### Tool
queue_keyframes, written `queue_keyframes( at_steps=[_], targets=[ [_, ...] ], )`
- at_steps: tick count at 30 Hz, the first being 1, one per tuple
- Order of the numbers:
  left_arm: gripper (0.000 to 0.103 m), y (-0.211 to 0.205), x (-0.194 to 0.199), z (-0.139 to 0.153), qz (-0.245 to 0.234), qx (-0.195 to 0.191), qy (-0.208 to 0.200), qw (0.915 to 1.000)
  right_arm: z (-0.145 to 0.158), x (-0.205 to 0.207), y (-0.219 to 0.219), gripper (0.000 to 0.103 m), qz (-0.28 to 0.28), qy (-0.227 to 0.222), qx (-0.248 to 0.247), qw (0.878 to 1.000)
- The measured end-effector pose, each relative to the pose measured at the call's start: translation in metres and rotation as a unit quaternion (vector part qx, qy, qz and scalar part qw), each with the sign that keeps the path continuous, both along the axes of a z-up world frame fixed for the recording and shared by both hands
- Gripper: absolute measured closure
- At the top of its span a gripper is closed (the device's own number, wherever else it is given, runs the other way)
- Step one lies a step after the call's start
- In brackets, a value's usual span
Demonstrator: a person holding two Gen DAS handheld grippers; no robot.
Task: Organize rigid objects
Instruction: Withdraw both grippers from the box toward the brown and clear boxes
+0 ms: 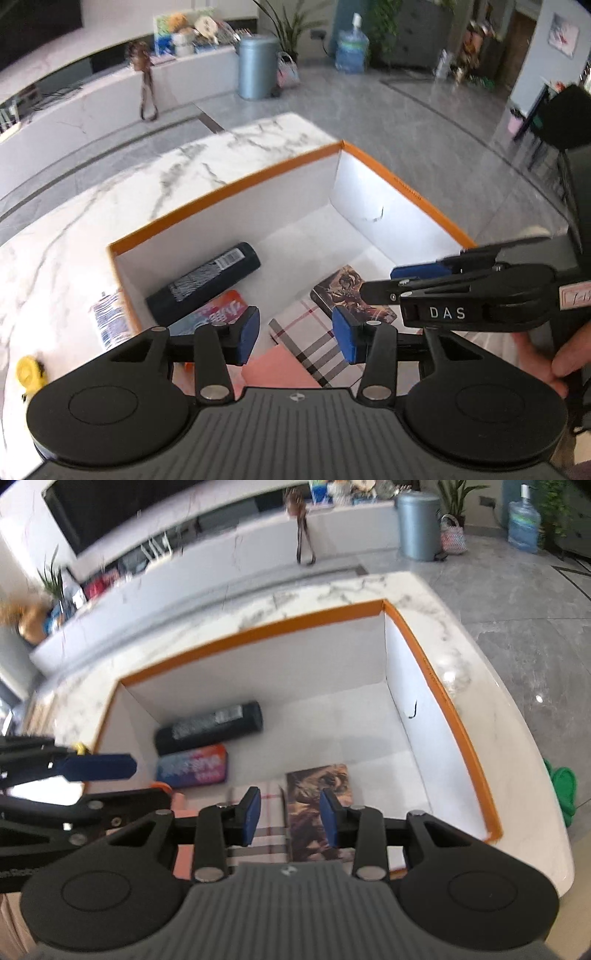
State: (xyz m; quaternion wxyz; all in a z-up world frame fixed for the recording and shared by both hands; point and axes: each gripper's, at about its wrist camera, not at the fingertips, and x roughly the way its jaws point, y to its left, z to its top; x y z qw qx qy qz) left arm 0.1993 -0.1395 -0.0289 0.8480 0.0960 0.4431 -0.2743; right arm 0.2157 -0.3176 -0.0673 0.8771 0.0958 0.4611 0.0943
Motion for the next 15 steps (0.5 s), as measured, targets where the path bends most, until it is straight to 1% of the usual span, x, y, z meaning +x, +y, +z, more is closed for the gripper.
queue_keyframes(
  at_steps=[2, 5, 6, 7, 8, 9, 11, 13, 15],
  targets=[
    [0.050, 0.010, -0.008, 0.006, 0.019, -0.015, -0.015, 0.9996, 0.003, -0.009, 0.003, 0.063, -0.004, -0.016, 0.006, 1.000],
    [0.050, 0.026, -0.017, 0.010, 0.049, -0.038, -0.034, 0.9975, 0.008, -0.023, 0.014, 0.063, -0.001, -0.042, -0.004, 0.999],
    [0.048, 0.032, -0.019, 0.011, 0.058, -0.042, -0.036, 0.9968, 0.007, -0.028, 0.021, 0.062, 0.004, -0.054, -0.007, 0.998],
    [0.046, 0.037, -0.021, 0.012, 0.067, -0.044, -0.037, 0.9961, 0.009, -0.035, 0.026, 0.058, 0.008, -0.068, -0.008, 0.998],
    [0.040, 0.043, -0.024, 0.013, 0.075, -0.046, -0.043, 0.9952, 0.011, -0.042, 0.029, 0.051, 0.015, -0.079, -0.009, 0.997],
    [0.034, 0.049, -0.028, 0.014, 0.089, -0.042, -0.049, 0.9939, 0.012, -0.046, 0.035, 0.050, 0.021, -0.083, -0.010, 0.996],
    [0.028, 0.059, -0.031, 0.014, 0.118, -0.036, -0.059, 0.9906, 0.015, -0.052, 0.044, 0.050, 0.033, -0.086, -0.009, 0.996],
    [0.024, 0.075, -0.037, 0.014, 0.139, -0.049, -0.060, 0.9873, 0.017, -0.057, 0.055, 0.050, 0.044, -0.095, -0.008, 0.994],
    [0.018, 0.092, -0.040, 0.011, 0.163, -0.060, -0.050, 0.9835, 0.019, -0.060, 0.068, 0.047, 0.055, -0.100, -0.013, 0.993]
  ],
)
